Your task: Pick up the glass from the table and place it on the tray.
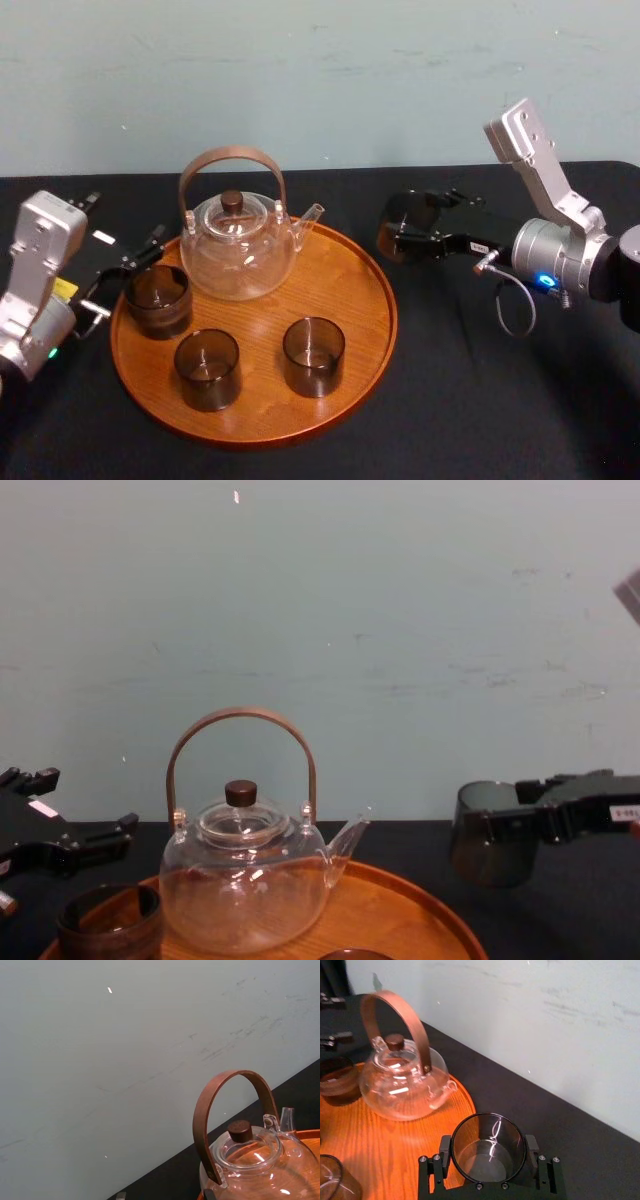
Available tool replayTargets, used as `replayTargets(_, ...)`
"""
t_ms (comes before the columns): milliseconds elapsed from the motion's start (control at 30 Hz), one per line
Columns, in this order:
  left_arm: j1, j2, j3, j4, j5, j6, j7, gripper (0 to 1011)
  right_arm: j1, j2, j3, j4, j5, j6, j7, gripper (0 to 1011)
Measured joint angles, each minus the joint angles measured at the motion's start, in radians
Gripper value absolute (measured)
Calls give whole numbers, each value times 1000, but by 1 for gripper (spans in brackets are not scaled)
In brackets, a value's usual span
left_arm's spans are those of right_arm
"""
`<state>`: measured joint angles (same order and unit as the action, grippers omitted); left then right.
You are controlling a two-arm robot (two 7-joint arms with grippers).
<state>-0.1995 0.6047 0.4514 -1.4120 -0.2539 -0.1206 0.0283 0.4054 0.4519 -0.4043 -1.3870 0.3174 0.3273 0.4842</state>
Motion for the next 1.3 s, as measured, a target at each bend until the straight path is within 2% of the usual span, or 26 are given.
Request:
replayTargets(233, 0, 0, 0, 0, 0, 0, 0, 1001, -8, 18, -22, -59, 17, -9, 18, 900)
replayTargets(633, 0, 0, 0, 0, 0, 0, 0, 1001, -7, 17, -82, -85, 37, -66, 57, 900)
replayTargets(900, 0, 0, 0, 0, 0, 0, 0, 1001, 10, 0, -119, -53, 38, -91, 60, 900)
replayTargets(1300, 0, 0, 0, 0, 0, 0, 0, 1001, 33, -26, -147, 20, 21, -111, 53, 900)
